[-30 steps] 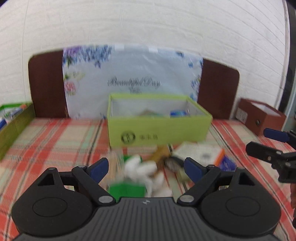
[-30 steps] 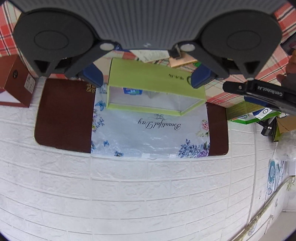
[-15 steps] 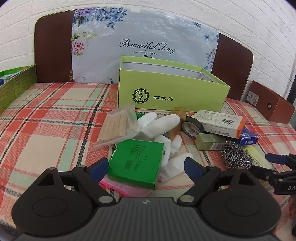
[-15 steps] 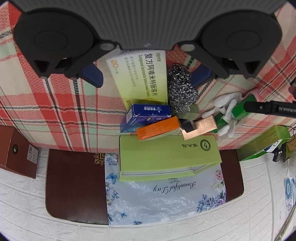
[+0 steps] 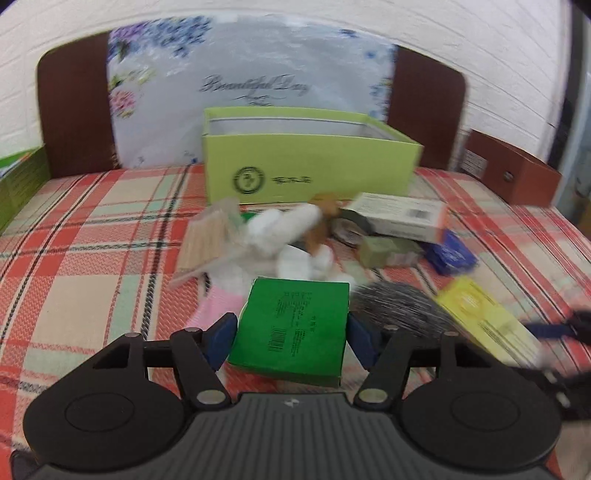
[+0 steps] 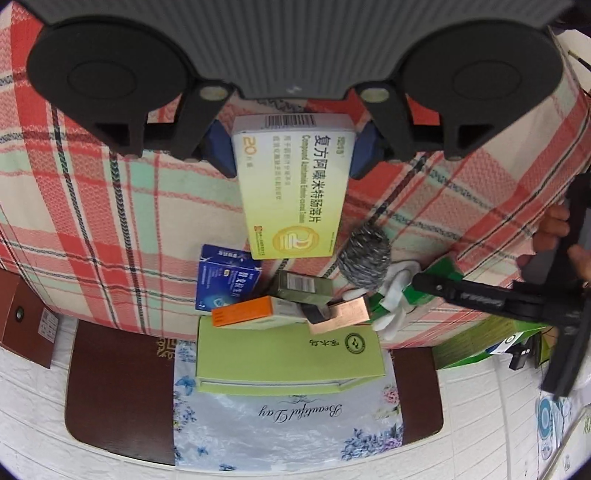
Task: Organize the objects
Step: 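Grasp yellow medicine box with right gripper while left grasps green soap box, drop both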
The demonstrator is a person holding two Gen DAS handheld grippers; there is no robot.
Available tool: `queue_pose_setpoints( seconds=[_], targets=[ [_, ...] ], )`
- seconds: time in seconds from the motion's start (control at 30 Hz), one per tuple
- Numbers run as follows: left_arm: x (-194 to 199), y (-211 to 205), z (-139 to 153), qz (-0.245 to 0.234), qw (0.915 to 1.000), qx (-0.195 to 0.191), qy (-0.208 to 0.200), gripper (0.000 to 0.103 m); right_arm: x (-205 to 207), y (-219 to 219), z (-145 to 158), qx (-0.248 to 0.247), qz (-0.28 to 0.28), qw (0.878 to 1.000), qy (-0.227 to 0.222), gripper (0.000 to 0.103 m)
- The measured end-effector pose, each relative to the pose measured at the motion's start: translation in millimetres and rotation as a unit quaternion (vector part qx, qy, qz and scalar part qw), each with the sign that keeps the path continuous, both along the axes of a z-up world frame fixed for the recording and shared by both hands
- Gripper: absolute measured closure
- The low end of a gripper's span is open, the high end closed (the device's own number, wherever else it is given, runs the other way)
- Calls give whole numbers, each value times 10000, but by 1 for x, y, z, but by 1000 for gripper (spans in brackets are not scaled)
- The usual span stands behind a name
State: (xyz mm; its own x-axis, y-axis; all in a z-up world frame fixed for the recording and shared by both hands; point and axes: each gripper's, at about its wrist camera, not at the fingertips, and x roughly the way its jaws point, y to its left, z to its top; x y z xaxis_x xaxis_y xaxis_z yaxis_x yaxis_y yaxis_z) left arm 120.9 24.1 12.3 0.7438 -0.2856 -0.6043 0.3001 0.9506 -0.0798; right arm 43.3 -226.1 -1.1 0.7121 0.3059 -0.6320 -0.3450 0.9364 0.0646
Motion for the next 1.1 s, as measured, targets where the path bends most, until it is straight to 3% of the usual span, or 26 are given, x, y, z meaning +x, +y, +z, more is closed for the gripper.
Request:
queue_pose_setpoints(
  seconds=[0.2,0.27,0.47,0.57,0.67,0.7,0.77,0.97,1.1],
  targets=[
    [-32,-18,-4,-616,9971,433,-69,33,13,9,1,-44,-14,10000,-44,29],
    [-28,-23,-11,-578,9968,557,-5,31,15,11,-1,-57,-22,10000,-29,28],
    [-24,-19,-18,-430,9975,385,395,30,17,10,-3,-75,-132,9999,68,29],
    [-32,-14,-18,-371,9979,302,437,24,17,8,-3,-9,-151,9999,61,28],
    [-33,-17,-23,-421,9972,425,445,24,17,8,-4,-1,-176,9998,80,29],
    [-32,-18,-25,-445,9969,455,461,24,18,8,-6,6,-199,9997,106,29],
    [-32,-19,-25,-509,9969,450,384,39,17,8,-8,-13,-251,9996,118,36],
    [-31,-17,-9,-532,9976,224,369,39,12,7,-3,-55,-165,9998,87,37],
    [-27,-17,26,-555,9984,21,-38,39,5,3,25,238,16,9997,-105,38]
  ],
)
